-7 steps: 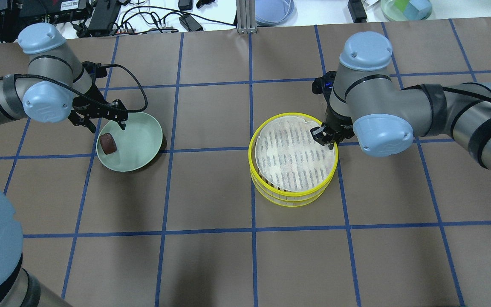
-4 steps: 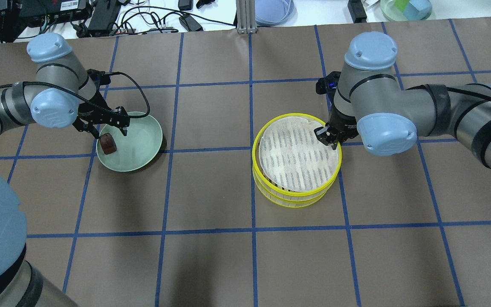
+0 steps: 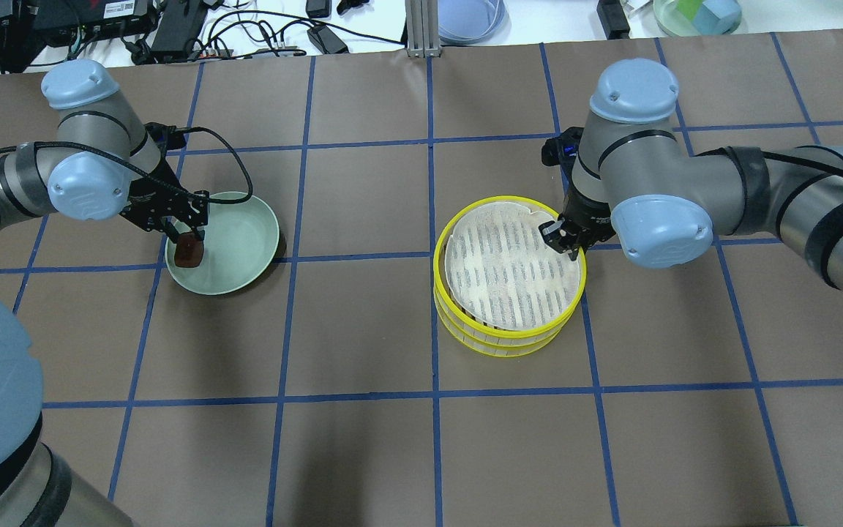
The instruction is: Stack buns with steamer
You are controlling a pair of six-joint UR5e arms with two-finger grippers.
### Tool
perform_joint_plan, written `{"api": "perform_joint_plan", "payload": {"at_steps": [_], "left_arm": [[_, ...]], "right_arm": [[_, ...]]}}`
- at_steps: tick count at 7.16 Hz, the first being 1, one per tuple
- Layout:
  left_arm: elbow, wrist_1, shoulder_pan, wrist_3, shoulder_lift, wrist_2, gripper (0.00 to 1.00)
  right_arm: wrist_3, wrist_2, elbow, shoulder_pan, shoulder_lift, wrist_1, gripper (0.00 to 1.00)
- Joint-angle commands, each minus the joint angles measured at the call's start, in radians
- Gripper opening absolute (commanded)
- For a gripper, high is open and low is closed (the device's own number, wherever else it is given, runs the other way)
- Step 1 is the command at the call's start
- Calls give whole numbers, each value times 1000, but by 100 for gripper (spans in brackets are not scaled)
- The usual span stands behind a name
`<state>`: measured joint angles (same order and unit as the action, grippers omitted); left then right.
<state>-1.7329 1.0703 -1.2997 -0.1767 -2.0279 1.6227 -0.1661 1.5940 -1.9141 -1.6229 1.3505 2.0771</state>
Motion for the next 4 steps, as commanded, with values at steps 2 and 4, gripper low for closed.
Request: {"api": "perform_joint_plan", "payload": {"at_steps": [2, 4], "left_arm": [[-20, -1, 0, -3, 0, -4, 0], [-5, 2, -3, -1, 34, -7, 0]], "right_arm": [[11, -2, 24, 2, 9, -11, 100], [11, -12, 148, 2, 63, -151, 100]]}}
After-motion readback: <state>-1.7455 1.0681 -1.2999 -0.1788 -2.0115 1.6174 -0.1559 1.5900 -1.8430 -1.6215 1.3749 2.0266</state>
